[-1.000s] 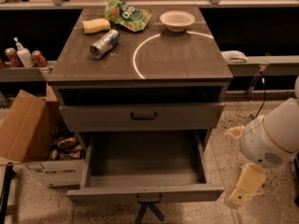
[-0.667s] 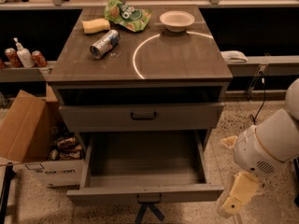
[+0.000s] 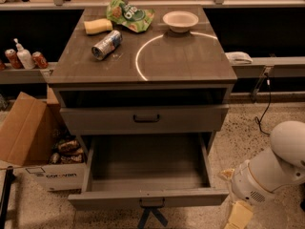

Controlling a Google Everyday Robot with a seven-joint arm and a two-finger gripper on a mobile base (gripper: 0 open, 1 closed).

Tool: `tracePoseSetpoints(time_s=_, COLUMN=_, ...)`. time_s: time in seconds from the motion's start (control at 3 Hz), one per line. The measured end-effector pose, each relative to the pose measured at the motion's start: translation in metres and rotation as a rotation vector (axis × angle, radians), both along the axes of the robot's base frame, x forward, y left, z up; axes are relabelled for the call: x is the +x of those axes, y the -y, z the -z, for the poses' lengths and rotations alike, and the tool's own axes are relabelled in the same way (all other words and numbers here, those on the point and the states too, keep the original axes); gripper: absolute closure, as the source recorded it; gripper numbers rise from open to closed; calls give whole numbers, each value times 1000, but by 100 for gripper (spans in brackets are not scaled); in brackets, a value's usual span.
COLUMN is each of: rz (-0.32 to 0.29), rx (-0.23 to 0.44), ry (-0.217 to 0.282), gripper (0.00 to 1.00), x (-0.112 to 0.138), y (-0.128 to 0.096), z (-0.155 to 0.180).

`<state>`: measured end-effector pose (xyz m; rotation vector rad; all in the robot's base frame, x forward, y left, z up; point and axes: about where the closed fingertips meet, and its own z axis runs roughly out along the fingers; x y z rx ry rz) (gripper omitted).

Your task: Close middle drawer

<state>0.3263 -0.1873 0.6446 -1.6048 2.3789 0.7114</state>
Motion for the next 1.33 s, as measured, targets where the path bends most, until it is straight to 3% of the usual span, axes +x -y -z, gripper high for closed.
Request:
tracePoseSetpoints(time_s=0.67, rz=2, rx=-6, ry=-16, gripper=0, x=1, y=1, z=8)
tracePoseSetpoints(time_s=1.33, rz=22, rx=-82, ry=-25, gripper=42, x=4, y=11, z=41)
